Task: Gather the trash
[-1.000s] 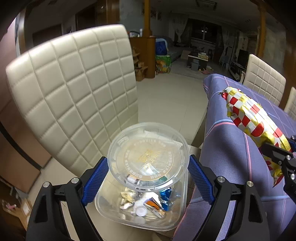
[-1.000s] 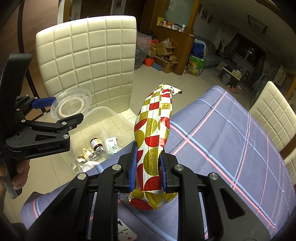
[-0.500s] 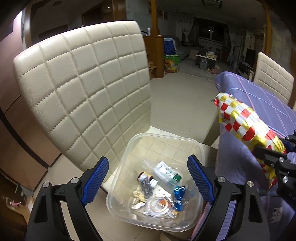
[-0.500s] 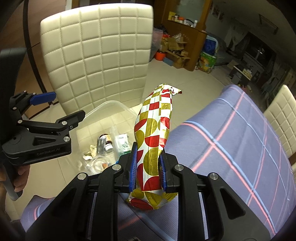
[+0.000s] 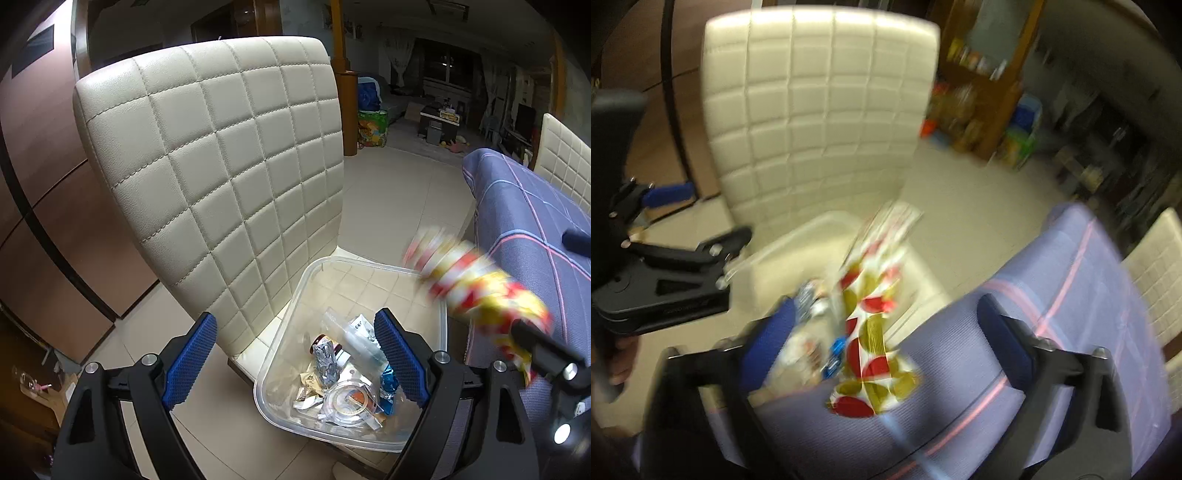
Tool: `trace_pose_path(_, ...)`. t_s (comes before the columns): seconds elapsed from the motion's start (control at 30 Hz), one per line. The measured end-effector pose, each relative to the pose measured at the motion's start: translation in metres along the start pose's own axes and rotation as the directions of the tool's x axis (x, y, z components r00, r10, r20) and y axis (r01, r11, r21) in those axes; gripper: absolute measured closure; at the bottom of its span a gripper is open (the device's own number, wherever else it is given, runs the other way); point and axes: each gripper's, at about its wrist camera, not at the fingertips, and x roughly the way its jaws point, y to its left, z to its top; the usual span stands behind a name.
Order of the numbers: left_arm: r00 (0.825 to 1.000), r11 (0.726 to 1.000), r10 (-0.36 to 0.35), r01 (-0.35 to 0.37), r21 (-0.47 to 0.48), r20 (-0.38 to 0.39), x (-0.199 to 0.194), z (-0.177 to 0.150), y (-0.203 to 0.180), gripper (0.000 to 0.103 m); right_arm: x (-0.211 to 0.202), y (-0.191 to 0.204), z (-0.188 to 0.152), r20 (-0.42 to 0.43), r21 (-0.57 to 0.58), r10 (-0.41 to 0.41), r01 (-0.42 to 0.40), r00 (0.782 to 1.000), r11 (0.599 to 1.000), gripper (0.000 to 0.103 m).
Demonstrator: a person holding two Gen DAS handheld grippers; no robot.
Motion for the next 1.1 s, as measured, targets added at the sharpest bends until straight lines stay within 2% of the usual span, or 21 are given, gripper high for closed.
trace_pose_path(0.17,1.0,1.0,-0.014,0.014,-0.014,-0.001,-0.004,0.0,-0.001,0.018,-0.004,-0.005,-0.002,-0.012,0.018,-0.009,0.01,1.0,1.0,0.008)
trace_pose_path(0.43,0.999,0.999,-0.043,0.043,0.007,0.033,-0.033,0.001,-0.018,0.018,-0.025,-0.019,-0.013,0.005,0.068,-0.029,0.029,1.0,0.997,0.004)
trace_pose_path(0.7,0.993,0.996,-0.087,0.085,0.028,0.074,-0.078,-0.004,-0.044,0.018,-0.078,-0.042,-0.039,0.053,0.176,-0.085,0.075,0.995,0.982,0.004)
trace_pose_path(0.83,0.986,0.99,-0.142,0.14,0.023,0.084,-0.105,-0.005,-0.064,0.018,-0.114,-0.06,-0.065,0.025,0.271,-0.219,0.204,0.975,0.941,0.004)
trace_pose_path(0.87,0.983,0.987,-0.163,0.161,0.026,0.088,-0.114,-0.006,-0.072,0.018,-0.121,-0.063,-0.07,0.021,0.291,-0.23,0.214,0.973,0.932,0.004)
trace_pose_path(0.97,0.974,0.98,-0.196,0.192,0.041,0.112,-0.137,-0.01,-0.09,0.018,-0.154,-0.081,-0.095,-0.013,0.41,-0.282,0.262,0.959,0.874,0.004)
trace_pose_path(1.03,0.968,0.976,-0.218,0.214,0.046,0.124,-0.154,-0.012,-0.101,0.018,-0.176,-0.091,-0.108,-0.069,0.472,-0.34,0.331,0.938,0.817,0.004)
trace_pose_path(1.1,0.957,0.964,-0.264,0.258,0.066,0.116,-0.168,-0.012,-0.11,0.018,-0.195,-0.098,-0.114,-0.106,0.492,-0.343,0.349,0.933,0.798,0.004)
